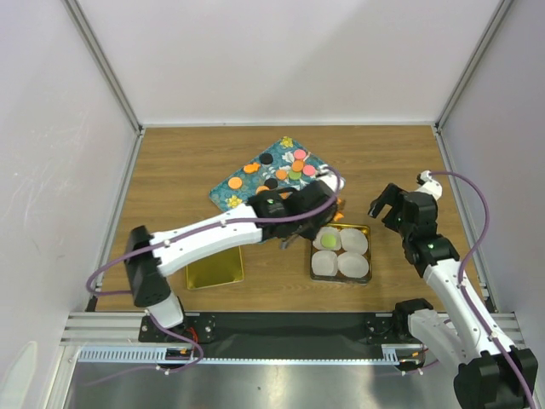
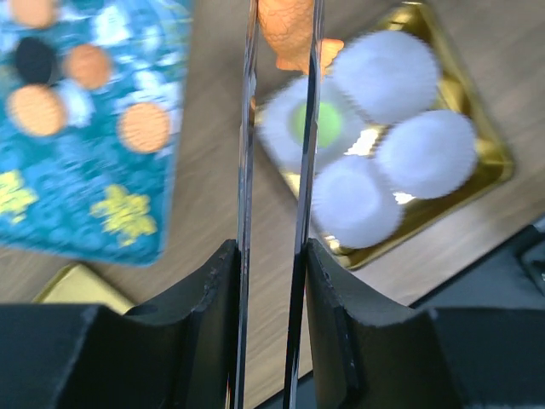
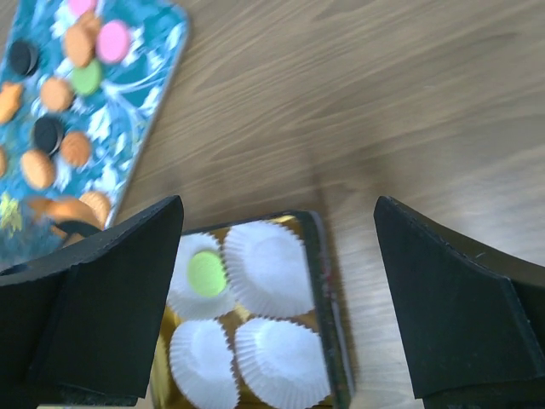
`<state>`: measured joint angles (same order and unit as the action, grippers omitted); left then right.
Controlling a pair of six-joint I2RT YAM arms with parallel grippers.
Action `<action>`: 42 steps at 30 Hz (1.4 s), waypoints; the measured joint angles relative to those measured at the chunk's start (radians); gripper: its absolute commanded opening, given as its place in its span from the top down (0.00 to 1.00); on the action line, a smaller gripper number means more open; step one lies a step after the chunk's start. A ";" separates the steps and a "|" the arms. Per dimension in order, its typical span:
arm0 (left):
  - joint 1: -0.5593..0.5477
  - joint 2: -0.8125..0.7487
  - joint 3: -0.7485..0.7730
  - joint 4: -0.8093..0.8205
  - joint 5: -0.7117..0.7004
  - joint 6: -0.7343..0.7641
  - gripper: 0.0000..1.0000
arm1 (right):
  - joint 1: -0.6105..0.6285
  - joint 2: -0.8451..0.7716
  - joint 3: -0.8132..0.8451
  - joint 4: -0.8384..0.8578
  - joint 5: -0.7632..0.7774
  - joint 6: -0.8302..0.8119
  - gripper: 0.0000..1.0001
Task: Pack the cookies
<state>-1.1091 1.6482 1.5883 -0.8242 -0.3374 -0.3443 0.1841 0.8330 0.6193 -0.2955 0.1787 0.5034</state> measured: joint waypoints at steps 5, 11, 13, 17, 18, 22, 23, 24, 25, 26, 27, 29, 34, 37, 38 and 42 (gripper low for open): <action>-0.068 0.128 0.062 0.030 0.035 -0.023 0.69 | -0.048 -0.024 0.000 -0.037 0.058 0.018 0.01; -0.111 0.230 0.095 0.045 0.065 -0.034 0.68 | -0.123 -0.027 0.000 -0.045 0.038 0.029 0.00; -0.117 0.243 0.097 0.048 0.072 -0.040 0.68 | -0.137 -0.027 0.000 -0.045 0.023 0.034 0.00; -0.119 0.252 0.101 0.053 0.082 -0.043 0.67 | -0.151 -0.028 0.000 -0.044 0.000 0.039 0.00; -0.119 0.252 0.104 0.054 0.083 -0.045 0.67 | -0.153 -0.029 0.000 -0.044 -0.005 0.039 0.00; -0.119 0.253 0.105 0.060 0.083 -0.048 0.66 | -0.156 -0.035 0.000 -0.044 -0.016 0.039 0.00; -0.119 0.254 0.105 0.060 0.083 -0.048 0.65 | -0.156 -0.035 0.000 -0.044 -0.021 0.039 0.00; -0.119 0.254 0.105 0.061 0.083 -0.048 0.62 | -0.156 -0.035 0.000 -0.044 -0.024 0.039 0.00; -0.119 0.255 0.105 0.061 0.083 -0.048 0.61 | -0.156 -0.035 0.000 -0.044 -0.028 0.039 0.00; -0.119 0.256 0.105 0.061 0.083 -0.048 0.61 | -0.156 -0.035 0.000 -0.044 -0.031 0.039 0.00; -0.119 0.257 0.105 0.062 0.083 -0.049 0.60 | -0.156 -0.035 0.000 -0.044 -0.032 0.039 0.00; -0.119 0.260 0.105 0.063 0.083 -0.049 0.58 | -0.158 -0.036 0.000 -0.044 -0.038 0.039 0.00; -0.119 0.270 0.105 0.069 0.082 -0.051 0.50 | -0.159 -0.037 0.000 -0.043 -0.045 0.039 0.00; -0.119 0.274 0.105 0.078 0.079 -0.056 0.45 | -0.160 -0.039 0.000 -0.043 -0.050 0.039 0.00; -0.119 0.274 0.105 0.080 0.079 -0.056 0.44 | -0.160 -0.039 0.000 -0.043 -0.053 0.039 0.00; -0.119 0.274 0.105 0.082 0.077 -0.058 0.43 | -0.160 -0.040 0.000 -0.043 -0.056 0.039 0.00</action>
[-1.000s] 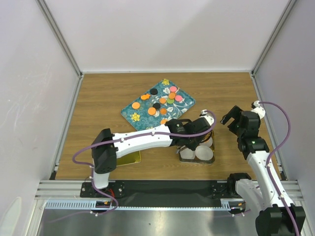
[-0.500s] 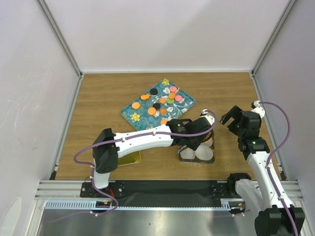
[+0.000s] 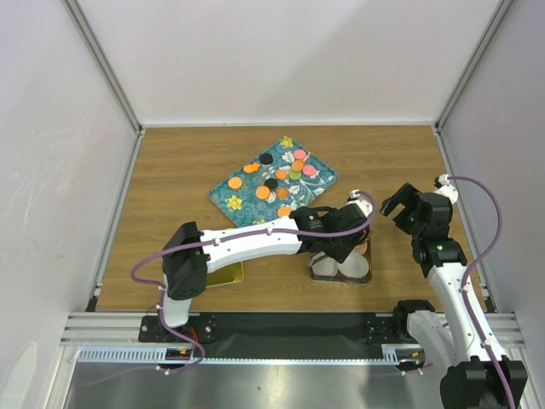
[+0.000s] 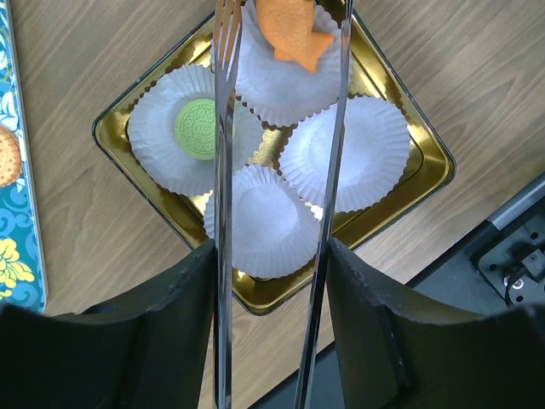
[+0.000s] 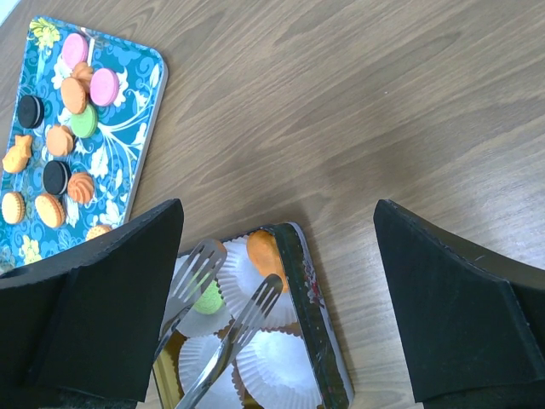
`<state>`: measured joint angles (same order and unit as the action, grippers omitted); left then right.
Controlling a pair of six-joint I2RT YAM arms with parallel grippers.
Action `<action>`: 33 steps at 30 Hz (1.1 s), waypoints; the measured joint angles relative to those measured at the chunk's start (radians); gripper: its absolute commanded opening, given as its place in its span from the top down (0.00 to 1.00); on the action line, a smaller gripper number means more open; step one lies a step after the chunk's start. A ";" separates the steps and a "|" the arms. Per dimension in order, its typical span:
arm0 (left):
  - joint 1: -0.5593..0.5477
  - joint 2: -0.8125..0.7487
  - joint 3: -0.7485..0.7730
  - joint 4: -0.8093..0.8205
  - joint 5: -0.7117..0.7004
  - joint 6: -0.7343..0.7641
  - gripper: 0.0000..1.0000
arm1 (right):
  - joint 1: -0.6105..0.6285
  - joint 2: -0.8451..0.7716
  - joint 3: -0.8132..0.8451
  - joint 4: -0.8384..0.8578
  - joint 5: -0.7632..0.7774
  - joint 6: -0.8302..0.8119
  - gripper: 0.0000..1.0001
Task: Pack the cookies
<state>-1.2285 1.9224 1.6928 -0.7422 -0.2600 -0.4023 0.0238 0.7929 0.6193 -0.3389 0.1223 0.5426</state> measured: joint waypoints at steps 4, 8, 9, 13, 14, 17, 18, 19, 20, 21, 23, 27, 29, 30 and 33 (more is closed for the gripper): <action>0.000 -0.001 0.000 0.000 -0.009 0.000 0.44 | 0.000 0.000 0.000 0.000 -0.001 0.000 0.00; 0.000 -0.030 -0.018 -0.002 -0.025 0.000 0.45 | 0.000 0.000 0.000 0.000 -0.004 0.000 0.00; 0.000 -0.046 -0.027 -0.003 -0.027 0.000 0.45 | 0.000 0.000 0.000 0.000 -0.006 0.000 0.00; 0.013 -0.174 -0.103 -0.007 -0.046 -0.002 0.45 | 0.000 0.000 0.000 0.001 -0.015 0.000 0.00; 0.021 -0.215 -0.126 -0.006 -0.050 -0.003 0.45 | 0.000 0.000 0.000 0.001 -0.018 0.000 0.00; 0.078 -0.339 -0.198 -0.003 -0.055 -0.008 0.44 | 0.000 0.000 0.000 0.002 -0.027 -0.001 0.00; 0.108 -0.380 -0.223 -0.006 -0.056 -0.008 0.44 | 0.000 0.000 0.000 0.004 -0.031 -0.001 0.00; 0.144 -0.415 -0.245 -0.008 -0.061 -0.008 0.44 | 0.000 0.000 0.000 0.006 -0.034 -0.001 0.00; 0.182 -0.444 -0.266 -0.006 -0.064 -0.008 0.43 | 0.000 0.000 0.000 0.008 -0.035 -0.001 0.00; 0.223 -0.468 -0.286 -0.007 -0.067 -0.007 0.43 | 0.000 0.000 0.000 0.009 -0.038 -0.001 0.00; 0.294 -0.491 -0.315 -0.009 -0.071 -0.004 0.42 | 0.000 0.000 0.000 0.010 -0.043 -0.001 0.00; 0.419 -0.488 -0.353 -0.014 -0.069 0.019 0.41 | 0.000 0.000 0.000 0.016 -0.053 -0.001 0.00; 0.462 -0.469 -0.356 -0.019 -0.066 0.032 0.40 | 0.000 0.001 0.000 0.016 -0.058 -0.001 0.00; 0.478 -0.457 -0.356 -0.019 -0.063 0.040 0.40 | 0.000 0.001 0.000 0.017 -0.060 -0.001 0.00; 0.525 -0.423 -0.356 -0.016 -0.049 0.056 0.38 | 0.000 0.003 -0.001 0.019 -0.064 -0.001 0.00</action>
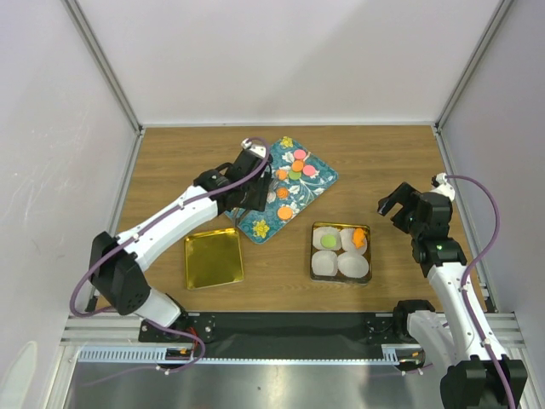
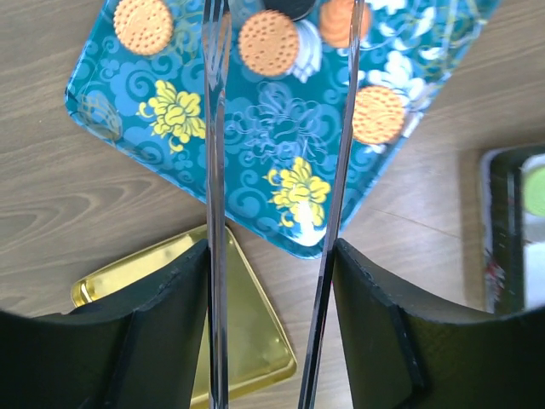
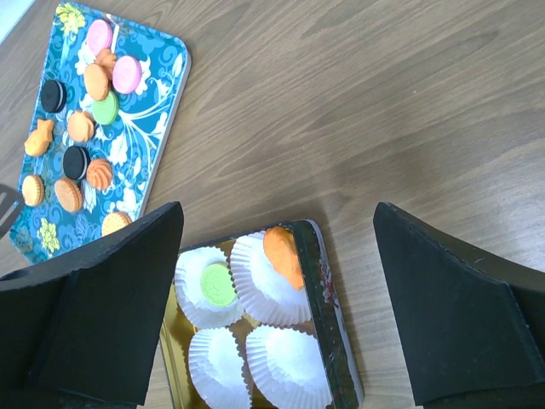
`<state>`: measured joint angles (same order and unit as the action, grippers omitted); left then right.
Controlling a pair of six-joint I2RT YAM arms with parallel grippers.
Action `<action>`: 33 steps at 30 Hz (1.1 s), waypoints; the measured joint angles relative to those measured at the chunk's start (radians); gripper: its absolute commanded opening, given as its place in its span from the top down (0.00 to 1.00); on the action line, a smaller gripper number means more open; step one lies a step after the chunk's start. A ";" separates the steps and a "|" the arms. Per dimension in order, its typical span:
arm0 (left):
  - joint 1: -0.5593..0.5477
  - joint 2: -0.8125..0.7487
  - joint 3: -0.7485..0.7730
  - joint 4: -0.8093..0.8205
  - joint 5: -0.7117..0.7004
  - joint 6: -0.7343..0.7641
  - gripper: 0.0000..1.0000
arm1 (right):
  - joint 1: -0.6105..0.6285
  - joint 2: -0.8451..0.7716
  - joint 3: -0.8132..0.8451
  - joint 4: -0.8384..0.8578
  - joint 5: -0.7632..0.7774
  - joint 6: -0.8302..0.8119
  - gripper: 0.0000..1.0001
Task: Pack the cookies
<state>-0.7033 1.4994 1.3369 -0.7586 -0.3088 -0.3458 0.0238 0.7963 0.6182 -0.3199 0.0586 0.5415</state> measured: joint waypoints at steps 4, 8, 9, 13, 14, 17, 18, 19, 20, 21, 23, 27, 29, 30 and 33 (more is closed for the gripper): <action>0.037 0.041 -0.003 0.010 0.010 0.019 0.37 | 0.000 0.003 -0.005 0.003 -0.006 0.000 0.00; 0.059 0.076 -0.011 0.021 0.019 0.035 0.38 | 0.000 0.006 -0.008 0.004 -0.008 0.000 0.00; 0.063 0.084 -0.016 0.025 0.025 0.038 0.37 | 0.000 0.006 -0.009 0.003 -0.010 0.000 0.00; 0.078 0.111 -0.029 0.040 0.044 0.050 0.36 | 0.000 0.006 -0.009 0.004 -0.015 0.000 0.00; 0.082 0.118 -0.029 0.042 0.049 0.052 0.36 | 0.000 0.006 -0.009 0.004 -0.015 0.000 0.00; 0.095 0.136 -0.032 0.052 0.058 0.059 0.36 | 0.000 0.008 -0.009 0.004 -0.016 0.000 0.00; 0.100 0.142 -0.032 0.056 0.060 0.060 0.36 | 0.000 0.009 -0.009 0.004 -0.016 0.000 0.00; 0.104 0.148 -0.032 0.060 0.063 0.060 0.36 | 0.000 0.010 -0.009 0.004 -0.016 0.000 0.00; 0.108 0.154 -0.032 0.064 0.067 0.060 0.36 | 0.000 0.010 -0.009 0.004 -0.016 0.000 0.00; 0.113 0.159 -0.032 0.066 0.071 0.061 0.36 | 0.000 0.010 -0.009 0.004 -0.016 0.000 0.00; 0.118 0.168 -0.032 0.072 0.079 0.063 0.37 | 0.000 0.010 -0.009 0.004 -0.016 0.000 0.00; 0.122 0.182 -0.032 0.084 0.087 0.068 0.38 | 0.000 0.010 -0.010 0.004 -0.016 0.000 0.00; 0.122 0.186 -0.032 0.088 0.088 0.068 0.40 | 0.000 0.010 -0.010 0.004 -0.016 0.000 0.00; 0.122 0.187 -0.032 0.089 0.088 0.068 0.40 | 0.000 0.010 -0.010 0.004 -0.016 0.000 0.00; 0.122 0.190 -0.032 0.092 0.089 0.068 0.42 | 0.000 0.010 -0.010 0.004 -0.016 0.000 0.00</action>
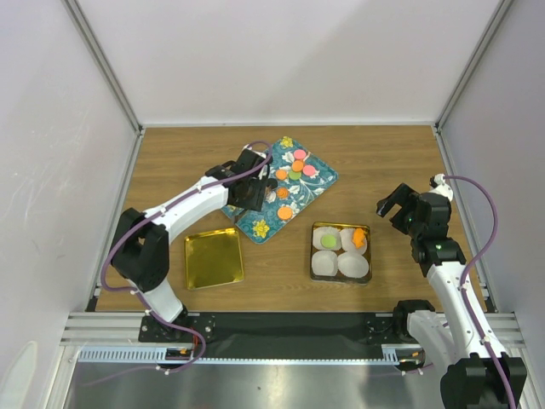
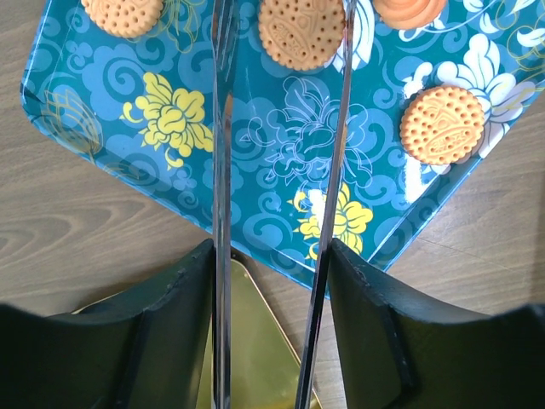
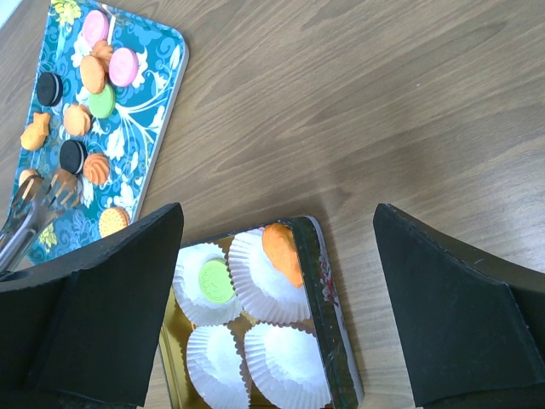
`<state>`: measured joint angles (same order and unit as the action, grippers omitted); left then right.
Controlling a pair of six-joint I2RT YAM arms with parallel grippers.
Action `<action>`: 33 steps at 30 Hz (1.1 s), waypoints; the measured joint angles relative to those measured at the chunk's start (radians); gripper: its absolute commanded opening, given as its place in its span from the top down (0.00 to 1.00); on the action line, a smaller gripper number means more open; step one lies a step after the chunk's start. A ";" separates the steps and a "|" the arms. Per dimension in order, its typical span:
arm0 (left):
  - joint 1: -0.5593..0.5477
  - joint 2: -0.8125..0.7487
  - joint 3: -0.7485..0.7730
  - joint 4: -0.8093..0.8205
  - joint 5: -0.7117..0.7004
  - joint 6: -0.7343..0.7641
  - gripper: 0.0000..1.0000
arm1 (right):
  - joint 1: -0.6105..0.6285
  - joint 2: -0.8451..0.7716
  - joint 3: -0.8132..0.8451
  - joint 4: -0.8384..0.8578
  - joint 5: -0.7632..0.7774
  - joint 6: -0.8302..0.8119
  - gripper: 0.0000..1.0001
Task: Pack the cookies
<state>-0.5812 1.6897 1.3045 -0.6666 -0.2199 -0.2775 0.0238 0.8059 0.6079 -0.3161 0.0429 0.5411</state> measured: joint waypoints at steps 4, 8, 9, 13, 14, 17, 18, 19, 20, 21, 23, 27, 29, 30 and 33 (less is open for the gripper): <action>0.000 0.007 0.000 0.001 0.003 0.001 0.46 | 0.000 0.000 0.000 0.000 -0.001 0.000 0.00; 0.000 0.014 0.000 0.001 0.010 0.003 0.54 | 0.000 0.000 0.000 0.000 -0.003 0.000 0.00; 0.000 0.014 0.000 0.001 0.011 0.006 0.57 | 0.000 0.000 0.000 0.000 -0.003 0.000 0.00; 0.000 0.014 0.000 0.000 0.012 0.016 0.61 | 0.000 0.000 0.000 0.000 -0.004 0.000 0.00; 0.000 0.012 0.000 0.000 0.012 0.016 0.61 | 0.000 0.000 0.000 0.000 -0.004 0.000 0.00; 0.000 -0.007 -0.001 -0.009 0.013 0.016 0.62 | 0.000 0.000 0.000 0.000 -0.005 0.000 0.01; 0.000 -0.022 -0.002 -0.016 0.013 0.016 0.62 | 0.000 0.000 0.000 0.000 -0.005 0.000 0.00; 0.000 -0.040 -0.005 -0.019 0.013 0.016 0.62 | 0.000 0.000 0.000 0.000 -0.005 0.000 0.00; 0.000 -0.057 -0.010 -0.020 0.013 0.016 0.62 | 0.000 0.000 0.000 0.000 -0.005 0.000 0.00; -0.003 -0.083 -0.017 -0.025 0.013 0.016 0.62 | 0.000 0.000 0.000 0.000 -0.006 0.000 0.00; -0.009 -0.134 -0.031 -0.034 0.011 0.016 0.62 | 0.000 0.000 0.000 0.000 -0.006 0.000 0.00; -0.055 -0.220 -0.053 -0.055 -0.006 0.013 0.62 | 0.000 0.000 0.000 0.000 -0.007 -0.001 0.00; -0.111 -0.254 -0.058 -0.069 -0.024 0.008 0.62 | 0.000 0.000 0.000 0.000 -0.006 -0.001 0.00; -0.143 -0.266 -0.060 -0.076 -0.032 0.003 0.62 | 0.000 0.000 0.000 0.000 -0.007 -0.001 0.01; -0.266 -0.293 -0.063 -0.100 -0.055 -0.018 0.61 | 0.001 0.002 0.000 0.000 -0.007 -0.002 0.00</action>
<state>-0.8471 1.3964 1.2411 -0.7666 -0.2749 -0.2951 0.0246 0.8082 0.6079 -0.3157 0.0360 0.5392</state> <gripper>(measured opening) 0.437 0.995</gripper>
